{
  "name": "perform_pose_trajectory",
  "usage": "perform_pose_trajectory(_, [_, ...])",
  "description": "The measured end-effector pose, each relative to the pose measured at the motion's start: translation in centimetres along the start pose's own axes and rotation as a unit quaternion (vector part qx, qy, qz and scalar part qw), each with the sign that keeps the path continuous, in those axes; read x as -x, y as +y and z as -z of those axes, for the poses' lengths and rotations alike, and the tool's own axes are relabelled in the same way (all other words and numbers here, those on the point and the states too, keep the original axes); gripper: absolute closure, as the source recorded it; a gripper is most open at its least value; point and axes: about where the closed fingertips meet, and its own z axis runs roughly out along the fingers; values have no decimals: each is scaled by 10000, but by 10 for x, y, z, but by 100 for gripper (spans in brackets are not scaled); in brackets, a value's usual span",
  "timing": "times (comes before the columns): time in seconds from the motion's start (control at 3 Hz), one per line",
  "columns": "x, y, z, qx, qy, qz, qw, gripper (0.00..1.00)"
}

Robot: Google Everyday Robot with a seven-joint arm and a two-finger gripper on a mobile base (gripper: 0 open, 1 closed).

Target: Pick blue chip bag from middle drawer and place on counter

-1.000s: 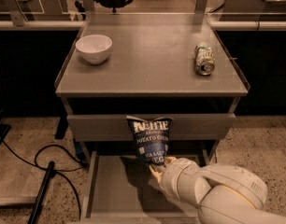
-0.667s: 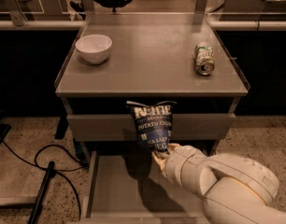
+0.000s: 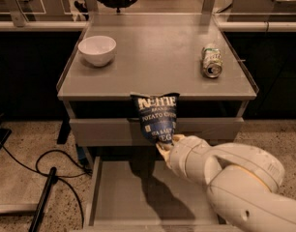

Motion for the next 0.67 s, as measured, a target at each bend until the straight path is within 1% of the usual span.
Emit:
perform_pose_trajectory(0.33, [32, -37, -15, -187, -55, 196, 9996, 100])
perform_pose_trajectory(0.67, [83, -67, -31, -335, -196, 567, 9976, 100])
